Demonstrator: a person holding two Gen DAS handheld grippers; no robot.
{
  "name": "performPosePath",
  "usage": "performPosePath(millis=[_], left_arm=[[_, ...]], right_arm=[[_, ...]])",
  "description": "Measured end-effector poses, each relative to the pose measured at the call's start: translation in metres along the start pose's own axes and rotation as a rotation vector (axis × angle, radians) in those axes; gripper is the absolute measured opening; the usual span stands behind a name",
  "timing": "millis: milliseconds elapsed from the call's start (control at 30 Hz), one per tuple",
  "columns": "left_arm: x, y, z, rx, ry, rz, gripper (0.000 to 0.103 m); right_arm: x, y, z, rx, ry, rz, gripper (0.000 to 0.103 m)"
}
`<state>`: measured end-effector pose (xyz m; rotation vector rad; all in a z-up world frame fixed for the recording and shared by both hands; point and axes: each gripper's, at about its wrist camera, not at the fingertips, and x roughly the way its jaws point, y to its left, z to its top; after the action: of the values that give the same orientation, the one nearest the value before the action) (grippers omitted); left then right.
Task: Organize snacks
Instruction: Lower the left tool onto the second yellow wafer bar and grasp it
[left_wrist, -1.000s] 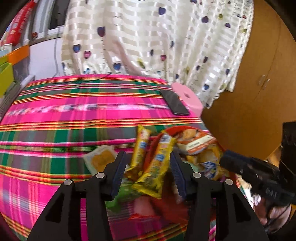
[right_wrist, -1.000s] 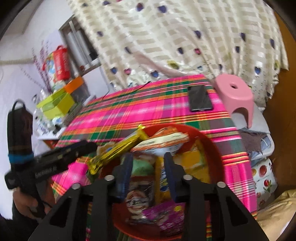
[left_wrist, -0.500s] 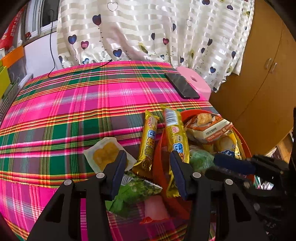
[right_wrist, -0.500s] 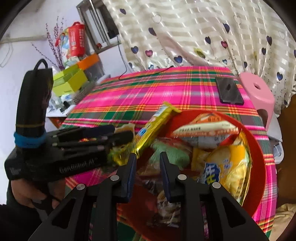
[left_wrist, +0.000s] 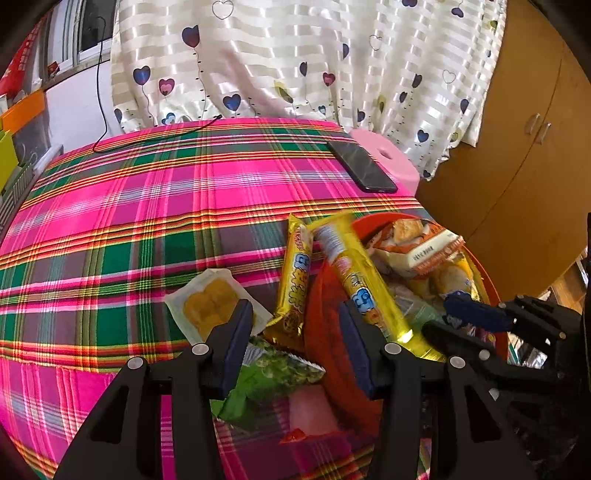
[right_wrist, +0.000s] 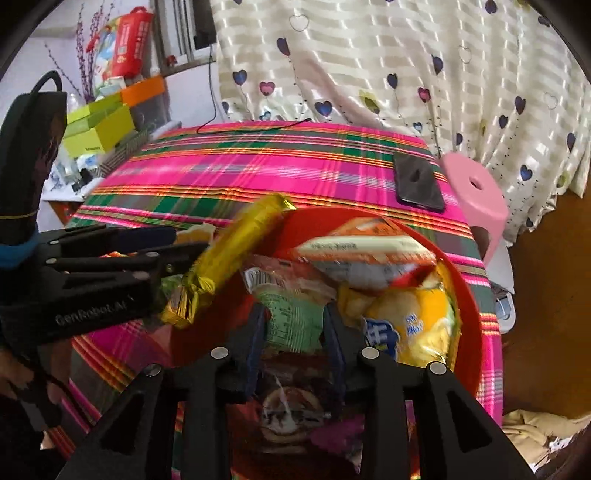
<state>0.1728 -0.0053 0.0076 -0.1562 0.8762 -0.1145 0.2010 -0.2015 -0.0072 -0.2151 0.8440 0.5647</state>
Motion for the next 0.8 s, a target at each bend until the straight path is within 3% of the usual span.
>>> performPosePath(millis=[467,800], left_arm=[[-0.031,0.029,-0.015,-0.084,-0.055,0.018,0.05],[-0.04,0.064,-0.027,-0.183,-0.075,0.02,0.05]], right_arm=[[-0.036,0.0,-0.009,0.04,-0.064,0.029,0.029],[-0.041,0.026,0.006,-0.013,-0.109,0.121,0.029]])
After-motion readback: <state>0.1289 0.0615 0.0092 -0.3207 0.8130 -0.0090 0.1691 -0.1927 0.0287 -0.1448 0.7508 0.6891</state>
